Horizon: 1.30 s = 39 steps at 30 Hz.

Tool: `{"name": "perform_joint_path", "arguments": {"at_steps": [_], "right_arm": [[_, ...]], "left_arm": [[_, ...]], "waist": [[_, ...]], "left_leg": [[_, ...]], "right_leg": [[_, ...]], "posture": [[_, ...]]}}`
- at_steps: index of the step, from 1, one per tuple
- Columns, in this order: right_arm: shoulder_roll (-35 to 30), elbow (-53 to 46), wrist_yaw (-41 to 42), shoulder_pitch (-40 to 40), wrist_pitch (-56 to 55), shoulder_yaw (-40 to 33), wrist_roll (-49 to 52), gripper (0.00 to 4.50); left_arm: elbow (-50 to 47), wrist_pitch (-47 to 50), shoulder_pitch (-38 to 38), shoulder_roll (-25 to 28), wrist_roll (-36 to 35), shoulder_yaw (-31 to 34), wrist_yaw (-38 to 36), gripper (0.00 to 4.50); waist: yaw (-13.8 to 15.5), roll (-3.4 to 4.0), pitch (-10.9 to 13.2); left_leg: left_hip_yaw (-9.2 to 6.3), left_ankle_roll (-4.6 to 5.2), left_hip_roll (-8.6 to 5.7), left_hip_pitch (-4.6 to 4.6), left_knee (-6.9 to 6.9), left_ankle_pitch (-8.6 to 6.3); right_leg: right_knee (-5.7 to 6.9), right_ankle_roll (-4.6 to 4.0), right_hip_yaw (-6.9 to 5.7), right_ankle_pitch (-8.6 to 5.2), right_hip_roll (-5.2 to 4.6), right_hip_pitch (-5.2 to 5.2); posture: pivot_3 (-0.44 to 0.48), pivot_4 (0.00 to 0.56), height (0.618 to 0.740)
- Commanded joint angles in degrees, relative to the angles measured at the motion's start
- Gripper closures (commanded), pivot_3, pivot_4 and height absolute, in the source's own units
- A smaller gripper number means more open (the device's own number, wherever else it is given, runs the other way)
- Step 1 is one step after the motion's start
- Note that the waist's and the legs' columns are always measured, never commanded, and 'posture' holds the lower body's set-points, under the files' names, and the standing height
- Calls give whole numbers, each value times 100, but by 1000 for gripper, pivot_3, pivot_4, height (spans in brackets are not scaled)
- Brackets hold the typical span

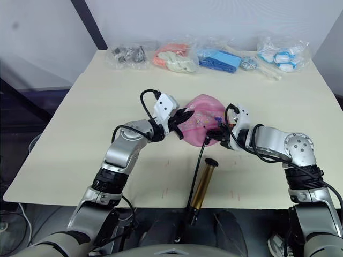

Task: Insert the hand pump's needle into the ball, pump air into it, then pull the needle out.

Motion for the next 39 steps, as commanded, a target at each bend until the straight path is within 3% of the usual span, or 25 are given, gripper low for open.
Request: {"name": "perform_joint_path", "arguments": {"at_steps": [1,22,39], "right_arm": [[229,28,-272,9,-59,-120,10,4166],[2140,307,-2292,-456,-377,-1719,10,4166],[2196,487,-2484,-775,-952,-1358,-7,4166]], "left_arm": [[108,113,186,-28,58,-297,-124,4435],[202,89,239,-39,48,-363,-294,4435],[395,208,175,-54,-18,-422,-534,4435]], "waist": [[-2,0,0],[-131,12,-10],[-164,26,-19]], "left_leg": [[0,0,0,1,0,0],[5,0,7,16,-4,0],[6,0,6,20,-4,0]], "right_leg": [[0,0,0,0,0,0],[13,-3,12,2,14,0],[17,-3,15,1,18,2]], "posture": [[0,150,740],[0,150,740],[0,150,740]]}}
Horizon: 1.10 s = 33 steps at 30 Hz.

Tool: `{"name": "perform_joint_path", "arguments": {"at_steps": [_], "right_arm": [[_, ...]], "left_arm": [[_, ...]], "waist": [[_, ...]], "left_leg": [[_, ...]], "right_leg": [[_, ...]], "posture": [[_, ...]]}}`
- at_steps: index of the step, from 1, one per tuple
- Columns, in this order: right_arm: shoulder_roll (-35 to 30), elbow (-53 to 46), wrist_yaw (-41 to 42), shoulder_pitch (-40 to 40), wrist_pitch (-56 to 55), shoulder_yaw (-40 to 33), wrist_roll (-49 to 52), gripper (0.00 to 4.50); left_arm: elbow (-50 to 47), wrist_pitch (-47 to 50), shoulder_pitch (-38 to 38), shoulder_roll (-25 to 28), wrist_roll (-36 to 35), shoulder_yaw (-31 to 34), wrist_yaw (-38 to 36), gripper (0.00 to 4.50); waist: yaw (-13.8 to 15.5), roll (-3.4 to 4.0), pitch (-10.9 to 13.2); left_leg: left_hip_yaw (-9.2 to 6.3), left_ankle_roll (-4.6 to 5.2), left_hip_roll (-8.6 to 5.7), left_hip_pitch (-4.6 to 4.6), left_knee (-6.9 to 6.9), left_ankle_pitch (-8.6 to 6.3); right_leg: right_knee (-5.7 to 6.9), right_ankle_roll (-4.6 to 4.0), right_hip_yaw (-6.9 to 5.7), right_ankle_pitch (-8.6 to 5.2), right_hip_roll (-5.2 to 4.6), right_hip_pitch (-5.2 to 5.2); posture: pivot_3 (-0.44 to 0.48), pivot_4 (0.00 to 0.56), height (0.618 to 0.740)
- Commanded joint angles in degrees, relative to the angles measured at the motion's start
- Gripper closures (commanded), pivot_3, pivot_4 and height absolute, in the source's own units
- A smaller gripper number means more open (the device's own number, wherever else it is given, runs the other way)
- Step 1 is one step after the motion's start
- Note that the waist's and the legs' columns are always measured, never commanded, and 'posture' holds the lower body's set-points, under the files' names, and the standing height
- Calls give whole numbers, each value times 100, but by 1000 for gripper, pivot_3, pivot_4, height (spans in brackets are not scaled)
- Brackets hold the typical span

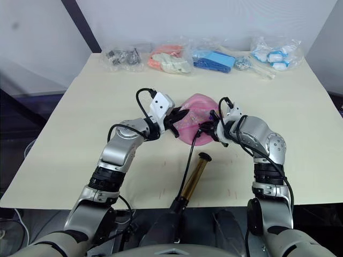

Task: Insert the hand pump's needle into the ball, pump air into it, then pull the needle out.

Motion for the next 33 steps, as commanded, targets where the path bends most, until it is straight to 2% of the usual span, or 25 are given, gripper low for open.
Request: {"name": "perform_joint_path", "arguments": {"at_steps": [1,20,33], "right_arm": [[-9,55,189,-318,-411,89,-85,4166],[-50,361,953,-584,-249,547,-1049,4166],[291,758,1061,-780,-299,473,-1480,4166]], "left_arm": [[212,256,243,-123,-86,-553,-481,4435],[225,410,271,-117,-89,-536,-460,4435],[263,471,317,-162,-70,-522,-474,4435]], "waist": [[-4,2,-2],[-28,10,-41],[-54,-2,-78]], "left_leg": [[0,0,0,0,0,0],[6,0,8,9,-2,0],[25,0,32,28,-14,-1]], "right_leg": [[0,0,0,0,0,0],[2,-2,12,1,12,2],[-3,-14,45,8,45,2]], "posture": [[0,150,740],[0,150,740],[0,150,740]]}}
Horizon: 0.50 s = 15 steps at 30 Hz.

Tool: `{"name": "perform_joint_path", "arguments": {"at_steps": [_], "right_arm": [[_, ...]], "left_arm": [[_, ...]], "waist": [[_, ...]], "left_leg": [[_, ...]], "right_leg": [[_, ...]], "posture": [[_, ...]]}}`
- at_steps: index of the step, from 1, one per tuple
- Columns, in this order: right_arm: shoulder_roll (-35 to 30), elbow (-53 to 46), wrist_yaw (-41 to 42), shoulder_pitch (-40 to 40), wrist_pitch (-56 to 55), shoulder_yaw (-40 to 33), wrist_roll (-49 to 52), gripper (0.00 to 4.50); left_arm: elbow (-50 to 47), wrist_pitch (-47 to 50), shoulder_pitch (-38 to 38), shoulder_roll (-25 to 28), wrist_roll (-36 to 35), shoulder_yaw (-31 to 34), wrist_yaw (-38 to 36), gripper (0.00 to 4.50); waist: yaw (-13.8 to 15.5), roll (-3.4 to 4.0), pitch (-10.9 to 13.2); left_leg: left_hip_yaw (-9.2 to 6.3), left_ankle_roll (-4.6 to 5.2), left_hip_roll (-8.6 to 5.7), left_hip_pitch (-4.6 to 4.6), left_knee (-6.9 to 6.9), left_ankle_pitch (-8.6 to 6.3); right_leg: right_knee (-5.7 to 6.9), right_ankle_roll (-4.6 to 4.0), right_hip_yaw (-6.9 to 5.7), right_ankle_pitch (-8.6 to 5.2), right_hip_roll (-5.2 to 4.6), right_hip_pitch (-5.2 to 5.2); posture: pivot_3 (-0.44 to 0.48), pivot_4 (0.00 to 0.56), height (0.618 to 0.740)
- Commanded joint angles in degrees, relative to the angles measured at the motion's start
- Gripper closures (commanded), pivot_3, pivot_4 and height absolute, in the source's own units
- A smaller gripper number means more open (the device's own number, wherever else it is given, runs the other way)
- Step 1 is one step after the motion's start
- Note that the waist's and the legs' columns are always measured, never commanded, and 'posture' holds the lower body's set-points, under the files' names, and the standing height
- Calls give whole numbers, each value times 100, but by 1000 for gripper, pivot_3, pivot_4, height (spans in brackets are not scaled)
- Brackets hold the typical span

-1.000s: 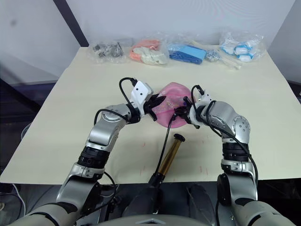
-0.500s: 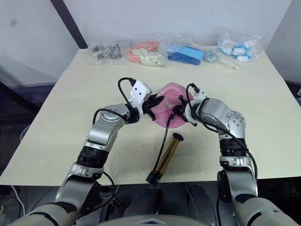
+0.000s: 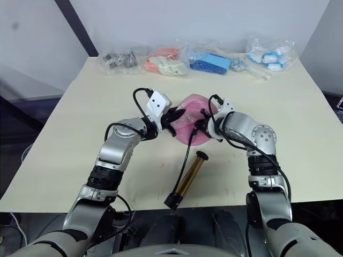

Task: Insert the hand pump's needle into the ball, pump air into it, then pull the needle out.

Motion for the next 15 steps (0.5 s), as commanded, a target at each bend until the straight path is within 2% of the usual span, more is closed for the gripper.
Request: {"name": "perform_joint_path", "arguments": {"at_steps": [1,4,8,15], "right_arm": [[220,191,117,-285,-232,-79,-240,4166],[304,291,-1,-285,-186,-120,-271,4166],[397,413,-155,-281,-147,-178,-308,4166],[530,653,-246,-367,29,-192,-470,4166]], "left_arm": [[169,258,295,-214,-91,-688,-477,4435],[194,237,292,-249,-84,-665,-465,4435],[207,247,297,-299,-115,-622,-446,4435],[201,259,300,-347,-150,-584,-438,4435]], "waist": [[-5,-1,-7],[-20,-2,-9],[-24,-7,-28],[-24,2,-43]], "left_leg": [[2,0,4,1,-1,0],[13,0,16,20,-12,0],[17,0,33,91,-62,0],[18,0,38,98,-76,0]], "right_leg": [[-2,-2,2,1,4,0],[-12,-7,12,4,13,13],[-71,-9,12,7,25,81],[-77,-12,15,8,27,82]], "posture": [[0,150,740],[0,150,740],[0,150,740],[0,150,740]]}}
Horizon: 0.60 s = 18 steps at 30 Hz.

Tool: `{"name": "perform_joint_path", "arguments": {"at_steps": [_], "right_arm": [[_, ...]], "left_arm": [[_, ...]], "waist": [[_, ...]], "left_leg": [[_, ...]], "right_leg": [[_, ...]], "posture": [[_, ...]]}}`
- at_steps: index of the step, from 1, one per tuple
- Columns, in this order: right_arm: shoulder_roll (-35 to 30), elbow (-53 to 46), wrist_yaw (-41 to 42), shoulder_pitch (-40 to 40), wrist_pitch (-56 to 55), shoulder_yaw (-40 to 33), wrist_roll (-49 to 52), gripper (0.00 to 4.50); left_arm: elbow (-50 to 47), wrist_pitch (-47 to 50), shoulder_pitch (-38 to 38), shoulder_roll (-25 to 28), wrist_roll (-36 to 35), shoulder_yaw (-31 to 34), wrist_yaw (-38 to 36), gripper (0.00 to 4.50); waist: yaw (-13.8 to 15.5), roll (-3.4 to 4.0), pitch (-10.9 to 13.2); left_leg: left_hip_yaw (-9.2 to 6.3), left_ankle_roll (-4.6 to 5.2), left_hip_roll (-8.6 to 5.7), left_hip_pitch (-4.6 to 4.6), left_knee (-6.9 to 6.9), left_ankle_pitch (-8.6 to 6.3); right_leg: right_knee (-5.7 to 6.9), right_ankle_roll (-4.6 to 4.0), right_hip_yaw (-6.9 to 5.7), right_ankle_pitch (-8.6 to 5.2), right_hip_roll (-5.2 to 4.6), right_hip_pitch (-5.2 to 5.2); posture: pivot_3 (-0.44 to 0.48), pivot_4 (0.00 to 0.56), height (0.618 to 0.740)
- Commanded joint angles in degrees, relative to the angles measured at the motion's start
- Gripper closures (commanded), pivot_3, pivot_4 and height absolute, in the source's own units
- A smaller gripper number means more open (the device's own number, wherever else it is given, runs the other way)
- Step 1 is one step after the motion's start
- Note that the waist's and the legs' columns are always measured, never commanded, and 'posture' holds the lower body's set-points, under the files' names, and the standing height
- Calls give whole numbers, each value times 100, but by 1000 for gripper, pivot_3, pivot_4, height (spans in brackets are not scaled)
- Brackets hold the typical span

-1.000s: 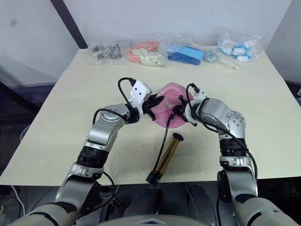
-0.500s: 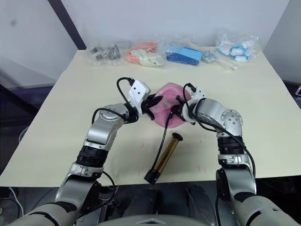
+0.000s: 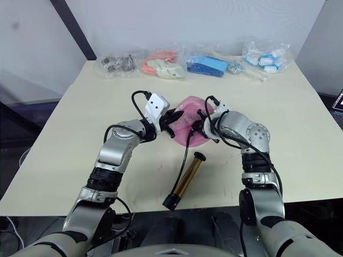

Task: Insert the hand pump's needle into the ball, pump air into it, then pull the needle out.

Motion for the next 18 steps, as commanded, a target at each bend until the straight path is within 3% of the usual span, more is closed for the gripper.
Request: {"name": "perform_joint_path", "arguments": {"at_steps": [1,18], "right_arm": [[200,345,136,-206,-99,49,-376,4166],[546,996,532,-609,-241,-394,-1542,4166]], "left_arm": [[147,250,256,-315,-160,-656,-437,4435],[101,289,348,-341,-94,-605,-483,4435]], "waist": [[-1,1,-6],[-87,-7,-65]], "left_leg": [[0,0,0,0,-1,0],[4,-1,18,51,-37,-1]], "right_leg": [[0,0,0,0,0,0],[-18,-6,22,2,29,21]], "posture": [[0,150,740],[0,150,740]]}}
